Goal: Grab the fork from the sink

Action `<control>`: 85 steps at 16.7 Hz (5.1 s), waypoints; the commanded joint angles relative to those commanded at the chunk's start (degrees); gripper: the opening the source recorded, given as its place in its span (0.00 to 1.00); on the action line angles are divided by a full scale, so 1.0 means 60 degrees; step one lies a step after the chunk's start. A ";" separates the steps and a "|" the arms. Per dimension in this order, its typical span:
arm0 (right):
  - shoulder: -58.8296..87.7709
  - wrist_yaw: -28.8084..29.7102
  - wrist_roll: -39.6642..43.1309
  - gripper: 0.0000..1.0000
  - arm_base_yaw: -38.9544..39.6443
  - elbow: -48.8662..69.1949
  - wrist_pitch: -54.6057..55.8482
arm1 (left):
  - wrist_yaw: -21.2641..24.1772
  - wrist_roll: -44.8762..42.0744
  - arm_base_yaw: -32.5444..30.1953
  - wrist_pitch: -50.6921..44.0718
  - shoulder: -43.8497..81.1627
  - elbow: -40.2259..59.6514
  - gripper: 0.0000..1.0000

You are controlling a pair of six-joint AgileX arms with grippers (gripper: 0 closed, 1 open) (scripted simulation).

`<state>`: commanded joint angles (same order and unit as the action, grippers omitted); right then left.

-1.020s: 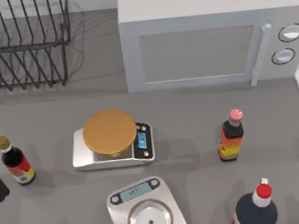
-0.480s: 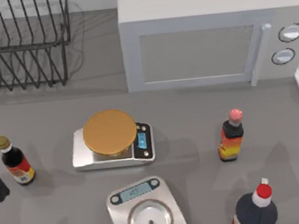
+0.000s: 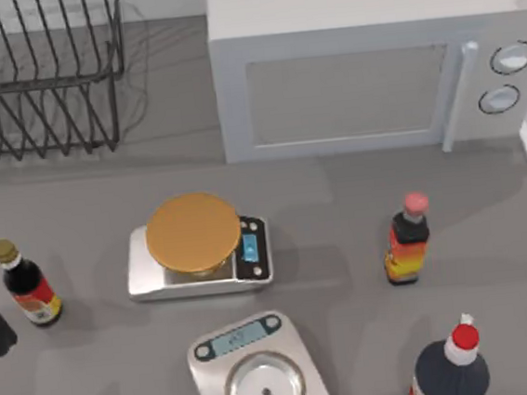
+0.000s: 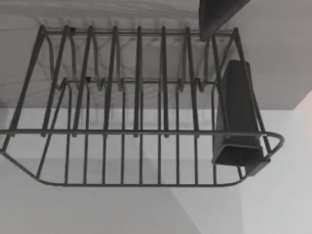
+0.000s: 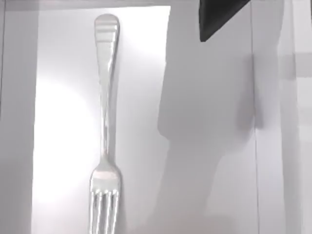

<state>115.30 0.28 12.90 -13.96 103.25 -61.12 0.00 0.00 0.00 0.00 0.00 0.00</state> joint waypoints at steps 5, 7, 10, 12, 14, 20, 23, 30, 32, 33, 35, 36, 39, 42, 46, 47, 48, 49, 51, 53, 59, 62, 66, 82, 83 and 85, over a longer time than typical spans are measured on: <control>0.3379 0.0008 0.0363 1.00 -0.0392 0.2934 -0.1719 | 0.0000 0.0000 0.0000 0.0000 0.0000 0.0000 1.00; 0.4046 0.0010 0.0441 1.00 -0.0477 0.3519 -0.2086 | 0.0000 0.0000 0.0000 0.0000 0.0000 0.0000 1.00; 0.4316 0.0010 0.0473 1.00 -0.0511 0.3749 -0.2238 | 0.0000 0.0000 0.0000 0.0000 0.0000 0.0000 1.00; 0.4316 0.0010 0.0473 1.00 -0.0511 0.3749 -0.2238 | 0.0000 0.0000 0.0000 0.0000 0.0000 0.0000 1.00; 0.4314 0.0012 0.0465 1.00 -0.0456 0.3724 -0.2219 | 0.0000 0.0000 0.0000 0.0000 0.0000 0.0000 1.00; 0.4964 0.0020 0.0454 1.00 -0.0469 0.2794 -0.0643 | 0.0000 0.0000 0.0000 0.0000 0.0000 0.0000 1.00; 0.5551 0.0027 0.0448 1.00 -0.0484 0.2018 0.0884 | 0.0000 0.0000 0.0000 0.0000 0.0000 0.0000 1.00; 0.6100 0.0034 0.0446 1.00 -0.0500 0.1353 0.1942 | 0.0000 0.0000 0.0000 0.0000 0.0000 0.0000 1.00; 0.6100 0.0034 0.0446 0.92 -0.0500 0.1353 0.1942 | 0.0000 0.0000 0.0000 0.0000 0.0000 0.0000 1.00; 0.6100 0.0034 0.0446 0.85 -0.0500 0.1353 0.1942 | 0.0000 0.0000 0.0000 0.0000 0.0000 0.0000 1.00; 0.6100 0.0034 0.0446 0.70 -0.0500 0.1353 0.1942 | 0.0000 0.0000 0.0000 0.0000 0.0000 0.0000 1.00; 0.6100 0.0034 0.0446 0.62 -0.0500 0.1353 0.1942 | 0.0000 0.0000 0.0000 0.0000 0.0000 0.0000 1.00; 0.6100 0.0034 0.0446 0.40 -0.0500 0.1353 0.1942 | 0.0000 0.0000 0.0000 0.0000 0.0000 0.0000 1.00; 0.6100 0.0034 0.0446 0.17 -0.0500 0.1353 0.1942 | 0.0000 0.0000 0.0000 0.0000 0.0000 0.0000 1.00; 0.6100 0.0034 0.0446 0.00 -0.0500 0.1353 0.1942 | 0.0000 0.0000 0.0000 0.0000 0.0000 0.0000 1.00; 0.6100 0.0034 0.0446 0.00 -0.0500 0.1353 0.1942 | 0.0000 0.0000 0.0000 0.0000 0.0000 0.0000 1.00; 0.6100 0.0034 0.0446 0.00 -0.0500 0.1353 0.1942 | 0.0000 0.0000 0.0000 0.0000 0.0000 0.0000 1.00; 0.6100 0.0034 0.0446 0.00 -0.0500 0.1353 0.1942 | 0.0000 0.0000 0.0000 0.0000 0.0000 0.0000 1.00; 0.6100 0.0034 0.0446 0.00 -0.0500 0.1353 0.1942 | 0.0000 0.0000 0.0000 0.0000 0.0000 0.0000 1.00; 0.5668 -0.0082 0.0343 0.00 -0.0469 0.1453 0.1822 | 0.0000 0.0000 0.0000 0.0000 0.0000 0.0000 1.00; 0.5292 -0.0089 0.0363 0.00 -0.0486 0.2735 0.0168 | 0.0000 0.0000 0.0000 0.0000 0.0000 0.0000 1.00; 0.4868 -0.0095 0.0372 0.00 -0.0491 0.3805 -0.1552 | 0.0000 0.0000 0.0000 0.0000 0.0000 0.0000 1.00; 0.4387 -0.0100 0.0371 0.00 -0.0487 0.4744 -0.2774 | 0.0000 0.0000 0.0000 0.0000 0.0000 0.0000 1.00; -0.0841 0.0489 -0.3662 0.00 0.2449 -0.0409 -0.2105 | 0.0000 0.0000 0.0000 0.0000 0.0000 0.0000 1.00; -0.1457 0.0459 -0.4068 0.00 0.2967 -0.1100 -0.2140 | 0.0000 0.0000 0.0000 0.0000 0.0000 0.0000 1.00; -0.2548 0.0338 -0.4775 0.00 0.4012 -0.2362 -0.2270 | 0.0000 0.0000 0.0000 0.0000 0.0000 0.0000 1.00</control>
<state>100.01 2.31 -15.75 10.12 89.08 -74.74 0.00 0.00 0.00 0.00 0.00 0.00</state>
